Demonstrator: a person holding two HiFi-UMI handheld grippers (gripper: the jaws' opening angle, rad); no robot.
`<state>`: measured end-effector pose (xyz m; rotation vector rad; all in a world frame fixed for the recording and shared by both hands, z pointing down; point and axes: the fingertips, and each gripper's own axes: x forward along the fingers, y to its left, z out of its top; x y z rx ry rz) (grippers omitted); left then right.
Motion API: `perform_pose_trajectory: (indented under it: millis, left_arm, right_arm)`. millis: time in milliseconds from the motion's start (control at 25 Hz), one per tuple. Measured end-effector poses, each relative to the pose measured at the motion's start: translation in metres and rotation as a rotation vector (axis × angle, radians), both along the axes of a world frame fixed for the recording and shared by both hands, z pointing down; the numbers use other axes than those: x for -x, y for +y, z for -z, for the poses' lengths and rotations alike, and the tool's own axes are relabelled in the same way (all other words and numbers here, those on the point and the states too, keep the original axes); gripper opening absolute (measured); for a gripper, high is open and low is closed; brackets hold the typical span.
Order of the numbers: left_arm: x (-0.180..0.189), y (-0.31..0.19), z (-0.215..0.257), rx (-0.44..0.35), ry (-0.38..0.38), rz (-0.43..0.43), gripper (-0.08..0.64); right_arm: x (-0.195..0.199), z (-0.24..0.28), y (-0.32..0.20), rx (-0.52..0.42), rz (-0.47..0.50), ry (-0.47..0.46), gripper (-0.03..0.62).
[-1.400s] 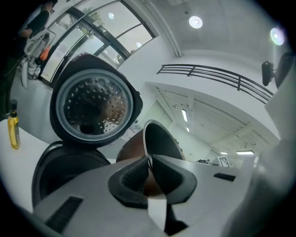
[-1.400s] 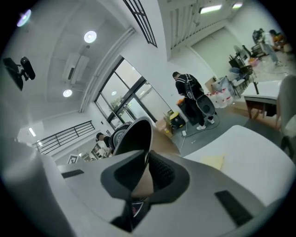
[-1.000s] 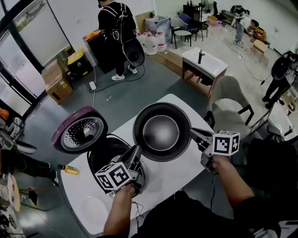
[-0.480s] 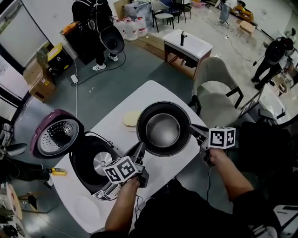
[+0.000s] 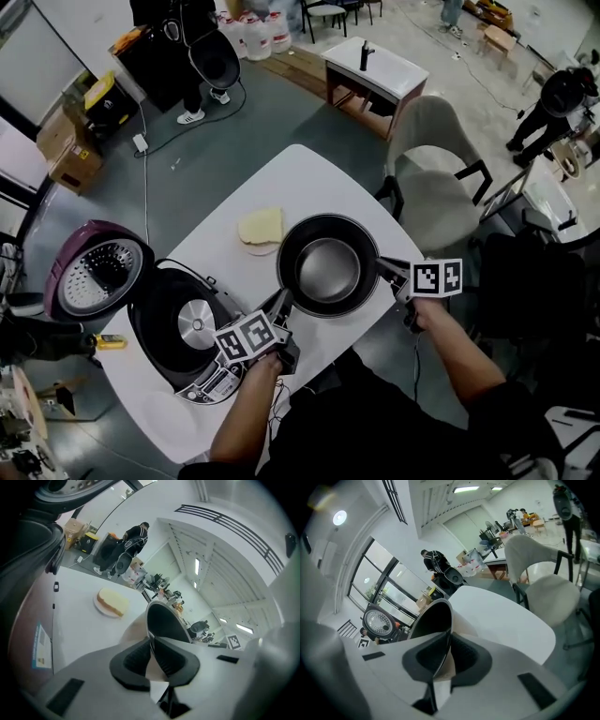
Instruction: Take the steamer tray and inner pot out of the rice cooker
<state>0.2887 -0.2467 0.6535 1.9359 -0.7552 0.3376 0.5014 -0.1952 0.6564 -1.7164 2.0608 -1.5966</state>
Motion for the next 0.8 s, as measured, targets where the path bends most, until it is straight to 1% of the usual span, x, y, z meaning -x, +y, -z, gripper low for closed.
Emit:
perform_pose_trajectory:
  millis: [120, 240, 360, 400, 440, 520, 560, 600, 720, 800]
  left_arm:
    - [0.002, 0.003, -0.009, 0.019, -0.016, -0.003, 0.026]
    - [0.003, 0.006, -0.017, 0.027, -0.028, 0.006, 0.028]
    - [0.002, 0.005, -0.02, -0.005, -0.059, 0.028, 0.041]
    - [0.0, 0.005, -0.02, -0.026, -0.08, 0.027, 0.054]
    - [-0.002, 0.005, -0.019, -0.047, -0.102, 0.019, 0.09]
    - [-0.006, 0.006, -0.013, -0.093, -0.133, -0.002, 0.186]
    - [-0.007, 0.004, -0.006, -0.129, -0.151, -0.008, 0.231]
    - [-0.007, 0.001, 0.003, -0.178, -0.174, -0.013, 0.25]
    - [-0.002, -0.012, 0.048, -0.378, -0.239, -0.014, 0.25]
    - [0.011, -0.022, 0.086, -0.506, -0.264, 0.024, 0.247]
  right_arm:
    - [0.002, -0.012, 0.003, 0.031, -0.004, -0.004, 0.029]
    - [0.004, -0.018, 0.005, 0.039, -0.007, -0.011, 0.029]
    - [0.003, -0.018, 0.005, 0.014, -0.009, 0.013, 0.031]
    - [0.003, -0.017, 0.005, 0.004, -0.008, 0.039, 0.031]
    - [0.002, -0.017, 0.005, -0.005, -0.007, 0.076, 0.031]
    - [-0.004, -0.014, 0.003, -0.023, -0.02, 0.167, 0.044]
    - [-0.009, -0.009, 0.001, -0.038, -0.033, 0.208, 0.064]
    - [-0.015, 0.0, -0.001, -0.061, -0.048, 0.242, 0.075]
    - [-0.025, 0.043, -0.012, -0.166, -0.067, 0.317, 0.078]
    - [-0.014, 0.08, -0.027, -0.268, -0.04, 0.348, 0.078]
